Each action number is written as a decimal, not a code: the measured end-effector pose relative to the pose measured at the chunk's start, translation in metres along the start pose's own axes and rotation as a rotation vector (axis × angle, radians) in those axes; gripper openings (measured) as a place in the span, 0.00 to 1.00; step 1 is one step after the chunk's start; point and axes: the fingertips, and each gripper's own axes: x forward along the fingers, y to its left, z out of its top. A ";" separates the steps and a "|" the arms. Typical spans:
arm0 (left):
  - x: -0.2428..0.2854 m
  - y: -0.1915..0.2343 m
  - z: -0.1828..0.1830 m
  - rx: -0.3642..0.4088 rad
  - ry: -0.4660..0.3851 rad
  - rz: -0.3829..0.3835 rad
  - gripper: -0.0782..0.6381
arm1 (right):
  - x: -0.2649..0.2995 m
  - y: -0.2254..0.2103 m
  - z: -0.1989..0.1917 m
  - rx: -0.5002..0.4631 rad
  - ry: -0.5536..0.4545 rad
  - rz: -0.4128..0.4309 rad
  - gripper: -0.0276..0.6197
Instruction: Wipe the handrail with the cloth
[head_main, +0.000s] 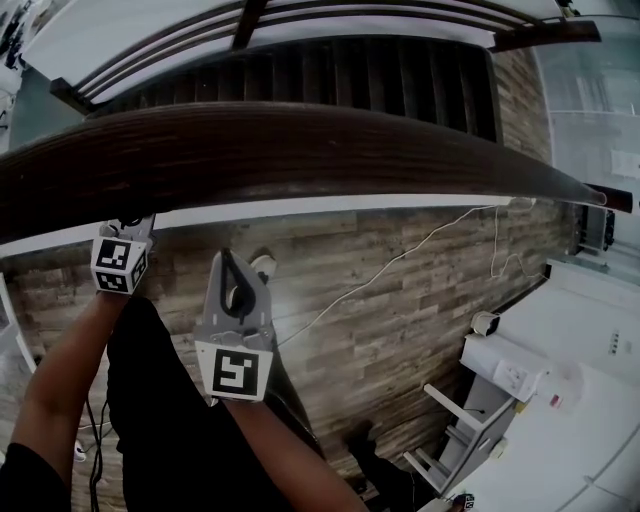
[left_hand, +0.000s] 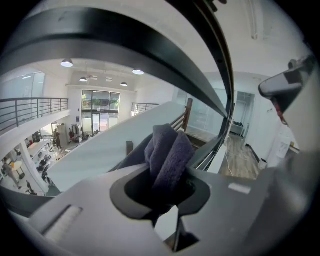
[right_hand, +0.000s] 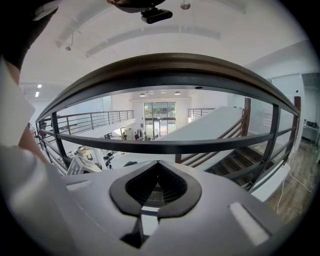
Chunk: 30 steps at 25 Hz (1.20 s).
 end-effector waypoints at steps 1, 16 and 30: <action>-0.003 -0.006 0.002 0.015 -0.005 -0.019 0.18 | -0.001 -0.001 0.001 0.003 -0.004 0.001 0.05; -0.123 -0.078 0.073 -0.012 -0.127 -0.075 0.18 | -0.040 -0.002 0.055 0.044 -0.113 0.128 0.05; -0.208 -0.049 0.168 -0.087 -0.324 0.210 0.18 | -0.049 0.029 0.125 -0.013 -0.237 0.333 0.04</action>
